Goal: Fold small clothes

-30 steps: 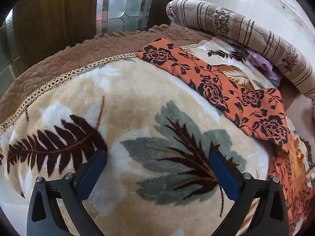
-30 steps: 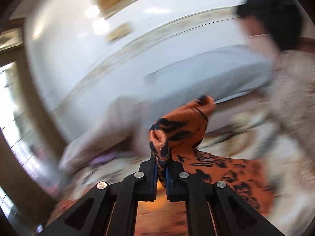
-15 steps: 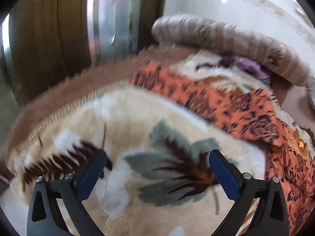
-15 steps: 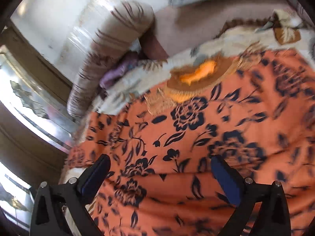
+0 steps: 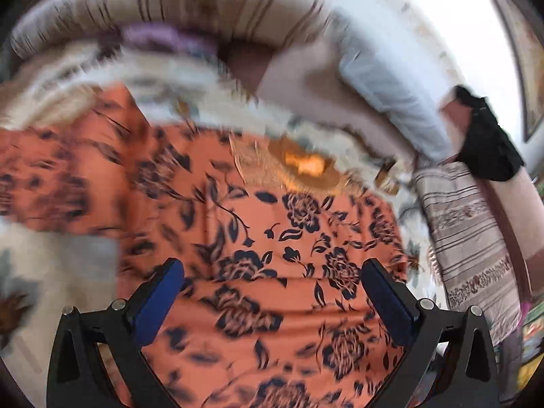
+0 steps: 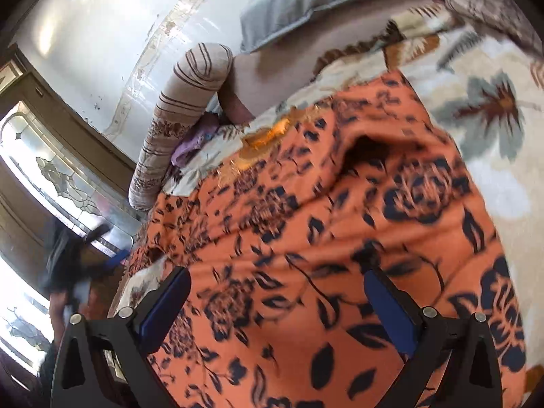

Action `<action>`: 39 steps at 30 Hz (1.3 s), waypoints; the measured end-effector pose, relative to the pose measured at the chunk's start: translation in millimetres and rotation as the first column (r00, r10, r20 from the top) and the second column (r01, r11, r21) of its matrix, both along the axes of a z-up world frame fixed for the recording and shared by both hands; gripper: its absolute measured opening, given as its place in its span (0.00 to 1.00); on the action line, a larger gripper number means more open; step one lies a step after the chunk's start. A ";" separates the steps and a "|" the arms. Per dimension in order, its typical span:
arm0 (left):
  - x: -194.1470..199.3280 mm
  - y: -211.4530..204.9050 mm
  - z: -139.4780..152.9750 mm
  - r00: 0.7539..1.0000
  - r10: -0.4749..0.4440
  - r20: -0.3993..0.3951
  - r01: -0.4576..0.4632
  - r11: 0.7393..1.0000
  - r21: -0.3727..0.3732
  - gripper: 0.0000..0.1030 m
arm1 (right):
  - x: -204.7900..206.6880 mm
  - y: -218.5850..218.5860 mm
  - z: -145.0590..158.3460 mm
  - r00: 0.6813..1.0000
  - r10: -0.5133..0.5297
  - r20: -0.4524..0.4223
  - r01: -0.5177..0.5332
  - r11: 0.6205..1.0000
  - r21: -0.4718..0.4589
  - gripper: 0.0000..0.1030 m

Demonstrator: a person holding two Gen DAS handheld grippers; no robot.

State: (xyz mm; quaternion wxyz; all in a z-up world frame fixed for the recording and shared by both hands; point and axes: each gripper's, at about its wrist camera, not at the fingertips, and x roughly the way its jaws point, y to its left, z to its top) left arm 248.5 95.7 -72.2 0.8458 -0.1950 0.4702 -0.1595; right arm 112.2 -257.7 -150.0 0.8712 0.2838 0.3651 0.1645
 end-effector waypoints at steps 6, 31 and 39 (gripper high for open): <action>46.5 -8.9 -37.3 0.993 0.064 -0.097 -0.057 0.996 0.071 0.99 | -2.3 14.2 -14.8 0.999 0.023 0.026 -0.020 0.992 -0.125 1.00; 43.4 -1.5 -49.6 0.990 0.138 -0.023 -0.122 0.933 0.339 0.03 | 1.6 3.3 -7.8 1.000 0.016 0.015 -0.016 0.999 -0.046 1.00; 39.9 3.6 -50.3 0.992 0.124 -0.010 -0.114 0.941 0.320 0.03 | 75.9 -87.3 56.4 0.989 -0.139 0.046 0.141 0.989 -0.034 1.00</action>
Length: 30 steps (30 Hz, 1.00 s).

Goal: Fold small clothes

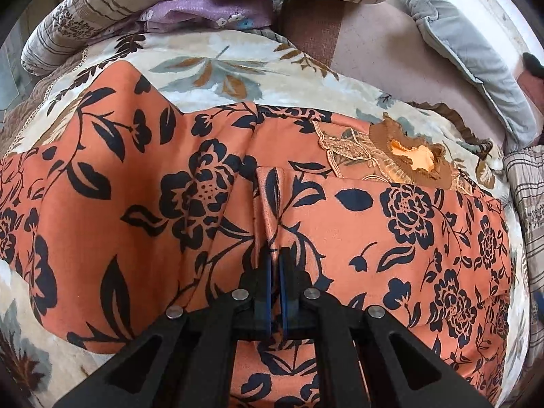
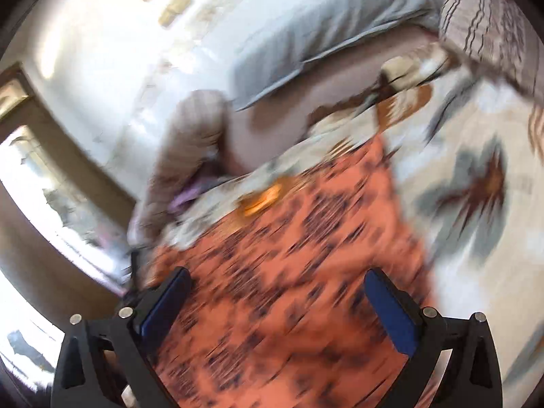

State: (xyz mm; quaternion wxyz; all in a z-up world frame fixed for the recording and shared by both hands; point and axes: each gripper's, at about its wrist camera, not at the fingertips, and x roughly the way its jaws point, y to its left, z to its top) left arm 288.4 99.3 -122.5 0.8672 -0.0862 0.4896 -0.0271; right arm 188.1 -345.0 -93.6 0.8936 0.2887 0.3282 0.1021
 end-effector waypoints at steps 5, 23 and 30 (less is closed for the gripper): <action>1.6 -3.1 -1.8 1.000 -0.012 0.005 0.012 1.000 -0.002 0.03 | 78.8 -42.7 -34.3 0.984 -0.038 -0.176 0.038 0.999 -0.004 0.87; -0.5 -1.6 6.0 0.999 -0.043 -0.005 0.043 0.998 -0.043 0.20 | 79.1 19.5 -22.6 0.977 0.092 -0.193 -0.102 0.994 -0.043 0.75; -63.1 42.6 61.6 0.990 -0.010 0.139 0.026 0.993 -0.112 0.68 | 10.6 -19.4 -27.8 0.956 -0.240 -0.165 0.236 0.971 -0.047 0.78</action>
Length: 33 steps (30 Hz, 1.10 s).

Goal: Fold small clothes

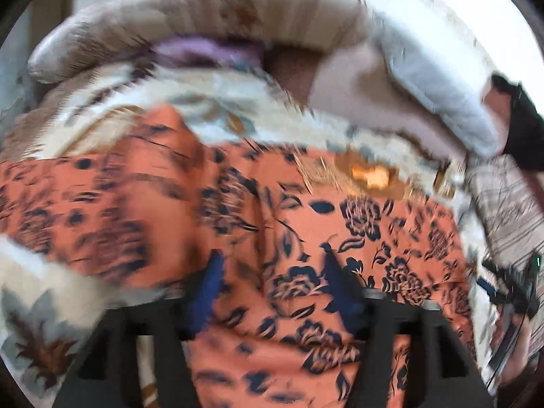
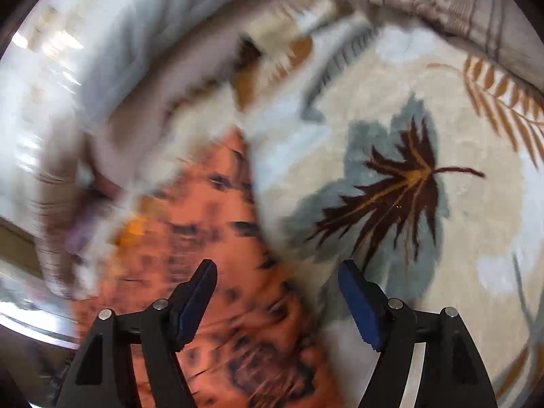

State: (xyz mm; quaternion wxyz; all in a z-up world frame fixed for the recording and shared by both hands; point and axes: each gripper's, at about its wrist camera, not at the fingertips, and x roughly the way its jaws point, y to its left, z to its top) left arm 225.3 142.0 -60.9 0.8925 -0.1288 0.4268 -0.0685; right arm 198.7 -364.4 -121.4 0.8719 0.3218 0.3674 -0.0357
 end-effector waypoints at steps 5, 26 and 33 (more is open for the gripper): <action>-43.2 102.2 6.7 0.976 0.215 0.038 -0.203 0.959 -0.196 0.69 | -65.0 81.1 9.4 0.981 0.150 0.121 -0.141 0.986 -0.084 0.84; -20.8 326.4 -79.6 0.664 0.696 -0.275 -0.714 0.481 -0.509 0.69 | -93.4 146.9 -46.1 0.940 0.341 0.033 -0.323 0.914 -0.246 0.87; 5.3 322.2 -61.7 0.650 0.719 -0.244 -0.758 0.592 -0.273 0.04 | -89.3 150.3 -48.1 0.939 0.340 0.043 -0.322 0.918 -0.231 0.87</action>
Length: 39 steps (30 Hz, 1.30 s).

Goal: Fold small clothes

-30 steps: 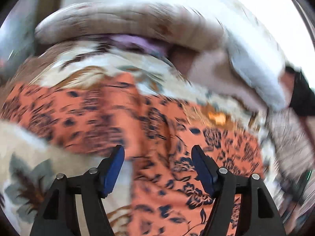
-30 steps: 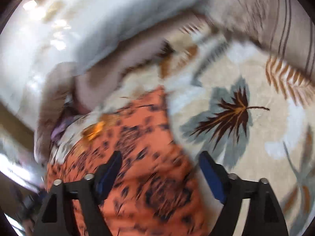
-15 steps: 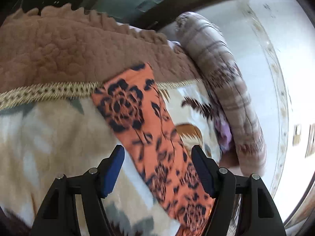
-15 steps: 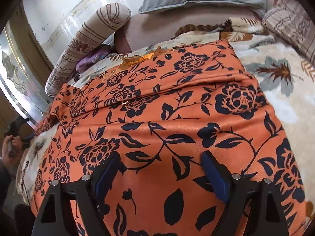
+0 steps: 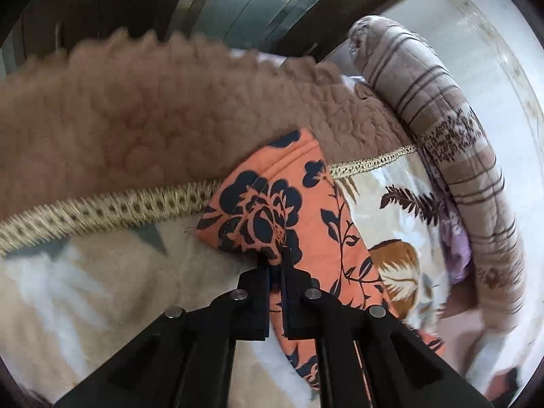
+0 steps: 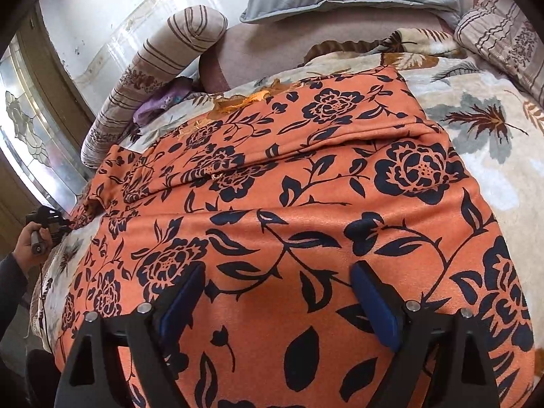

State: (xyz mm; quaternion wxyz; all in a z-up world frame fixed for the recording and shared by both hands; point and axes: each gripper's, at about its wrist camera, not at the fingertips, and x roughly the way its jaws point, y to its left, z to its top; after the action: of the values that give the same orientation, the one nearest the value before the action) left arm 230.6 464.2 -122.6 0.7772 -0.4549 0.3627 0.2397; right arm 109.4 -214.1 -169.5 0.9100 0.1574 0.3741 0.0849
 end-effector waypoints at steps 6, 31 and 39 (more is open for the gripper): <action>9.7 -90.7 110.8 0.949 -0.265 0.168 0.200 0.923 0.328 0.04 | -2.3 -5.3 -1.0 1.000 -0.002 0.016 0.001 0.999 0.047 0.87; 20.4 -362.1 66.6 0.621 -0.782 -0.056 0.705 0.526 0.476 0.74 | -5.6 -37.2 31.2 0.998 -0.046 0.034 0.035 0.962 0.272 0.87; 13.2 -282.7 9.2 0.733 -0.680 -0.026 0.641 0.677 0.363 0.74 | 119.3 -77.1 59.2 0.987 -0.085 -0.134 0.116 0.964 0.239 0.86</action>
State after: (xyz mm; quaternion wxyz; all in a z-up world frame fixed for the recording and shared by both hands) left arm 243.8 181.5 -113.4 0.8973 -0.1608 0.4105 -0.0229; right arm 228.7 -291.2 -110.3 0.8619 0.2929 0.4071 0.0745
